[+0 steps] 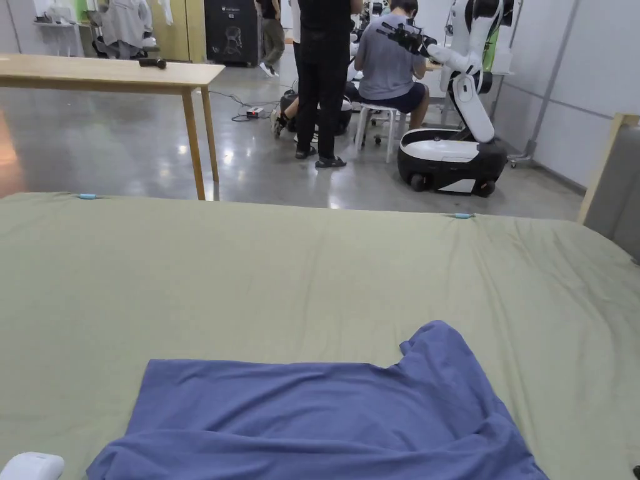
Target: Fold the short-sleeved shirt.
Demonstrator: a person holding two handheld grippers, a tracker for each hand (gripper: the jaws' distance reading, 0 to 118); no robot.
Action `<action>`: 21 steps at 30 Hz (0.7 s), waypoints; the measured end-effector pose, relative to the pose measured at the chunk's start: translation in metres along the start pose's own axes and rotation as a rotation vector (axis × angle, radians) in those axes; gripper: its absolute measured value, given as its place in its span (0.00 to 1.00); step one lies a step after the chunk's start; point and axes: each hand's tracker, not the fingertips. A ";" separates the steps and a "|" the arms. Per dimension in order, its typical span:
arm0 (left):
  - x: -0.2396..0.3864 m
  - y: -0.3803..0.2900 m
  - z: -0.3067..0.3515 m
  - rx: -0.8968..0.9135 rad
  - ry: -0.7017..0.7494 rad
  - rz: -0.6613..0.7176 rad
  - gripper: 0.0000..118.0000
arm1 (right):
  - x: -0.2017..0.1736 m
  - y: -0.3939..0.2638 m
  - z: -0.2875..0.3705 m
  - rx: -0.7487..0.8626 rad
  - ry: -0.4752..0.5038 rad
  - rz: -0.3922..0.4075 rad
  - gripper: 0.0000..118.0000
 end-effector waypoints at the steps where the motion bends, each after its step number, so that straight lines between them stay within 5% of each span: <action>1: 0.003 0.002 0.011 0.052 -0.003 -0.011 0.39 | -0.001 0.005 0.009 0.026 0.005 -0.008 0.46; 2: 0.005 0.004 0.022 0.073 0.017 -0.028 0.80 | -0.003 0.012 0.019 0.052 0.011 -0.006 0.64; 3: 0.006 0.012 0.037 0.115 0.037 -0.038 0.92 | -0.008 0.021 0.034 0.126 0.026 -0.004 0.72; 9: 0.035 0.049 0.085 0.545 0.114 -0.096 0.93 | -0.053 0.060 0.082 0.562 0.067 0.024 0.83; 12: 0.047 0.066 0.079 0.588 0.165 -0.077 0.91 | -0.072 0.073 0.078 0.639 0.024 0.051 0.74; 13: 0.048 0.071 0.076 0.577 0.161 -0.067 0.85 | -0.077 0.076 0.075 0.629 0.019 0.055 0.55; 14: 0.048 0.077 0.071 0.559 0.130 -0.044 0.61 | -0.080 0.079 0.066 0.619 0.011 0.056 0.21; 15: 0.041 0.078 0.061 0.535 0.090 -0.032 0.32 | -0.083 0.081 0.062 0.610 0.000 0.055 0.10; 16: 0.039 0.083 0.051 0.505 0.083 -0.020 0.05 | -0.085 0.083 0.059 0.604 0.004 0.053 0.10; 21: 0.015 0.109 -0.013 0.333 0.132 -0.039 0.02 | -0.088 0.089 0.036 0.558 0.031 0.068 0.09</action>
